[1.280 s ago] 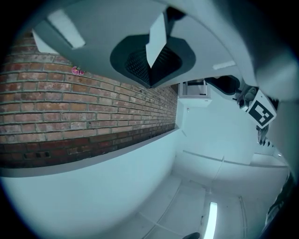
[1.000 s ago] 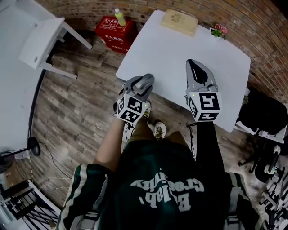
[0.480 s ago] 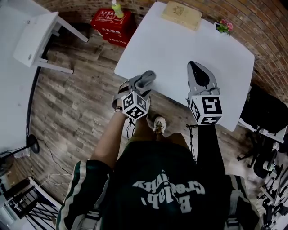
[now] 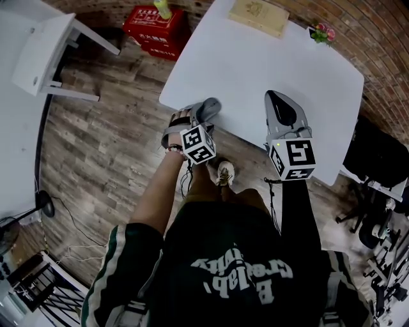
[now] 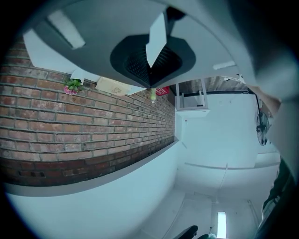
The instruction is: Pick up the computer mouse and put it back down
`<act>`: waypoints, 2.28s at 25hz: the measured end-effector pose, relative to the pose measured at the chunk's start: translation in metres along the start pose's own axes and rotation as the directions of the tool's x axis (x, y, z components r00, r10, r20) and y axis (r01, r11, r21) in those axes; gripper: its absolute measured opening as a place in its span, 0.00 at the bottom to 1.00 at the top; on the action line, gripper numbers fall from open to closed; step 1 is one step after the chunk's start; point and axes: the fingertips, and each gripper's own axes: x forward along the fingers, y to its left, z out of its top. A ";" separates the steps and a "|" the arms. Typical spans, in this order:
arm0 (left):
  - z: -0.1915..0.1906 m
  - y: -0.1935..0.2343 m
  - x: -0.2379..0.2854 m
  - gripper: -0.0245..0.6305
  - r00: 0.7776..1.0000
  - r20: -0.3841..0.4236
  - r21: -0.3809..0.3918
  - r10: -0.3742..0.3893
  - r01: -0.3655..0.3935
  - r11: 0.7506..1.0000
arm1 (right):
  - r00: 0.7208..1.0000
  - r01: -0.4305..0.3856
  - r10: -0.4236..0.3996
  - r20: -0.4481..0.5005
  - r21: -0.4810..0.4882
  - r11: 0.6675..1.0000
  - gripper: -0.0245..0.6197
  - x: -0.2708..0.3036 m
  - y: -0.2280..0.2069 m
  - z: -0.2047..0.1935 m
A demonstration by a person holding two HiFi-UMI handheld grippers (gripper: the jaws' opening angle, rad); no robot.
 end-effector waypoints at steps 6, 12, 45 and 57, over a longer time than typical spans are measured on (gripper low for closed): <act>-0.014 -0.002 0.013 0.63 0.997 -0.059 0.115 0.039 -0.032 0.993 | 1.000 -0.016 0.016 -0.002 -0.005 1.000 0.06 0.005 0.009 -0.001; -0.009 -0.002 0.008 0.49 0.987 -0.072 0.263 0.144 -0.120 0.957 | 1.000 -0.025 0.025 0.000 -0.010 1.000 0.06 0.003 0.015 -0.002; -0.023 0.060 -0.031 0.41 0.945 0.288 -0.752 0.152 0.125 0.647 | 0.998 -0.069 0.069 0.001 -0.020 0.997 0.06 0.015 0.032 0.000; 0.059 0.120 -0.122 0.41 0.830 0.458 -0.648 0.317 0.068 0.759 | 0.997 -0.062 0.063 0.039 -0.032 0.998 0.06 0.016 0.034 0.020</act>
